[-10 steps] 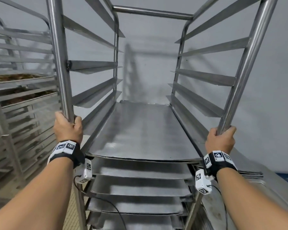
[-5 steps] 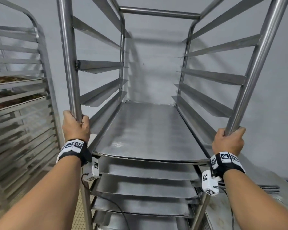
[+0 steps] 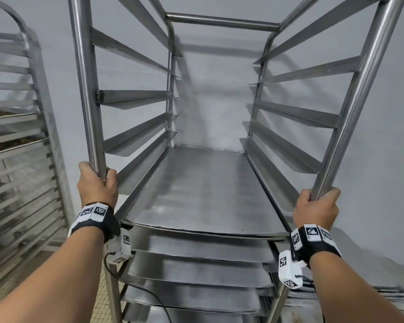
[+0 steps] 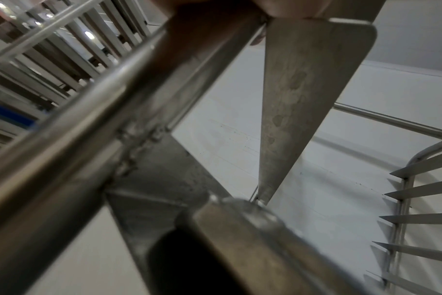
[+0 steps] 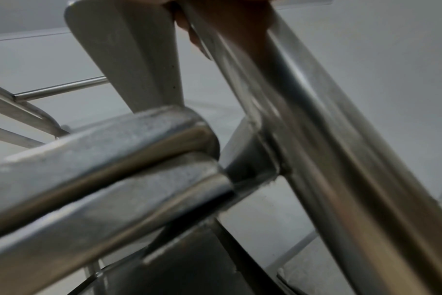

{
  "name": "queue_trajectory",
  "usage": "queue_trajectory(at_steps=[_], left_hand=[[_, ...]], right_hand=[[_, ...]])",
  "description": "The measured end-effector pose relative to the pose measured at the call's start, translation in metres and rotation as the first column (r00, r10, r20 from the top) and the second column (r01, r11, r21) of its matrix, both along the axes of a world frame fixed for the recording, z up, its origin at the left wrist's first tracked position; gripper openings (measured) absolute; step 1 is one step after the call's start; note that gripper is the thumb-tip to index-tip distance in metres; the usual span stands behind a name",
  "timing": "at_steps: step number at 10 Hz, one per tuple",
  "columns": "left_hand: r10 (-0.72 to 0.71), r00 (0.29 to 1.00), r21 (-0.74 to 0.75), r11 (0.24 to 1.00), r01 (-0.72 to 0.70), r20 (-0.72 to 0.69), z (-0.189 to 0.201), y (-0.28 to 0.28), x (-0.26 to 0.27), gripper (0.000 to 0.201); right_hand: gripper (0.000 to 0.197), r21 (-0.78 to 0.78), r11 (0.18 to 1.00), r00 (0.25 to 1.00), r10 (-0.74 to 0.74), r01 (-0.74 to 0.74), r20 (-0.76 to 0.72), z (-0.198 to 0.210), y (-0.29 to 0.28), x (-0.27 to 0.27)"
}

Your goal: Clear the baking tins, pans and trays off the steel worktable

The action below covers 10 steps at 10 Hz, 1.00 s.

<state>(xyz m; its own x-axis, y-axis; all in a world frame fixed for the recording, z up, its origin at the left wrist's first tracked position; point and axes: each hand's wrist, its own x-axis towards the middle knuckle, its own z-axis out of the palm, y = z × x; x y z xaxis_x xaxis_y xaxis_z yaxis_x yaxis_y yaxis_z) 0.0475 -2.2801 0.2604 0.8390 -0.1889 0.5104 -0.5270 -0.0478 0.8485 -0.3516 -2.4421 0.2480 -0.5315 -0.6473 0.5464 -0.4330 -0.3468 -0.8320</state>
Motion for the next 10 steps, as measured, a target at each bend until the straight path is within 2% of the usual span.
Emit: queue_trajectory(at_steps=[2, 5, 6, 8, 9, 10], left_hand=[[0.04, 0.999, 0.001, 0.999, -0.04, -0.019, -0.004, -0.013, 0.005, 0.026], [0.027, 1.0, -0.007, 1.0, -0.027, 0.002, -0.001, -0.007, 0.002, 0.026], [-0.026, 1.0, -0.008, 1.0, 0.026, 0.0, -0.001, -0.006, 0.006, 0.023], [-0.091, 0.996, 0.068, 0.993, 0.092, -0.009, -0.004, -0.001, 0.011, 0.025], [-0.105, 0.994, 0.142, 0.984, 0.105, -0.01, 0.001, 0.005, 0.01, 0.035], [-0.095, 0.992, 0.078, 0.993, 0.089, 0.082, 0.002, 0.024, 0.004, 0.054]], right_hand=[[0.018, -0.008, 1.0, 1.0, -0.019, 0.018, -0.012, -0.008, -0.014, -0.002], [0.019, -0.012, 1.0, 1.0, -0.015, 0.015, -0.02, -0.004, -0.007, 0.001], [0.022, 0.018, 1.0, 0.999, -0.006, 0.007, -0.037, -0.003, 0.0, 0.003], [0.032, 0.214, 0.976, 0.996, 0.061, -0.047, -0.059, 0.012, 0.024, 0.008], [0.049, 0.379, 0.922, 0.984, 0.127, -0.073, -0.121, 0.02, 0.035, 0.003], [0.079, 0.458, 0.889, 0.953, 0.155, -0.02, -0.26, 0.038, 0.061, 0.002]])
